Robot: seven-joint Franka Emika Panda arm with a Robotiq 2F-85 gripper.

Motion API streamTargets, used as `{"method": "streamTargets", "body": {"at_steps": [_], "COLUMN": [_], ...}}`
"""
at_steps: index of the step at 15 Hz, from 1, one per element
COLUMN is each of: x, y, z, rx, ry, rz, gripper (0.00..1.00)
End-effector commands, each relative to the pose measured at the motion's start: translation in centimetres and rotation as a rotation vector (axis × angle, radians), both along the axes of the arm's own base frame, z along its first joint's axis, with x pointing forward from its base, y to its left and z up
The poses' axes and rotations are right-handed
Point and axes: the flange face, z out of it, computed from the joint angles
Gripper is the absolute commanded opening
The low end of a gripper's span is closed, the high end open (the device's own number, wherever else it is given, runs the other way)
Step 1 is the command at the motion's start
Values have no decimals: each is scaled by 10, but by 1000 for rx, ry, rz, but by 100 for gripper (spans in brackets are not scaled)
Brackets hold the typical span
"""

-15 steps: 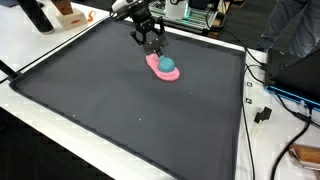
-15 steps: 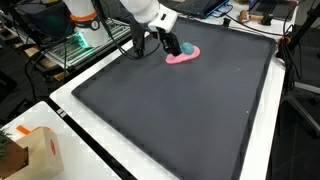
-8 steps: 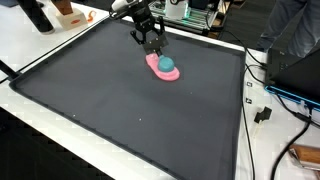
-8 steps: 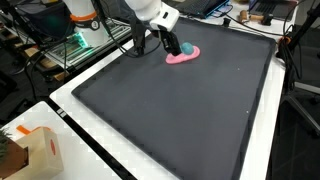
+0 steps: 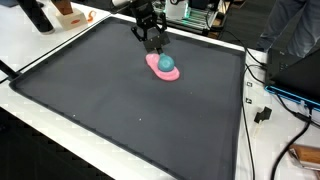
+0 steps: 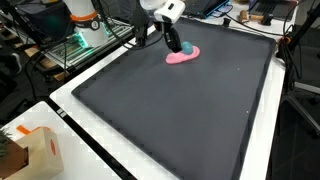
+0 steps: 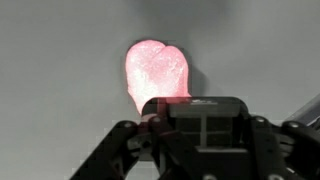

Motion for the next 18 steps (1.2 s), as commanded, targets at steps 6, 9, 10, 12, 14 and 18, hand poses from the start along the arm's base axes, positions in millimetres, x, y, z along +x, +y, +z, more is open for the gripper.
{"method": "streamTargets", "body": {"at_steps": [6,9,10,12,14,18], "x": [-14,-13,-14,-14,-15,-14], "y": [13,21,24,28,31,43], "z": [36,54,59,69,78,100], "rx": [-111,-122,-126,-135,-146,-159], "ry": [96,96,97,95,97,95], "rz": [-11,-7,-6,-8,-9,-28], "gripper": [35,35,35,35,35,35]}}
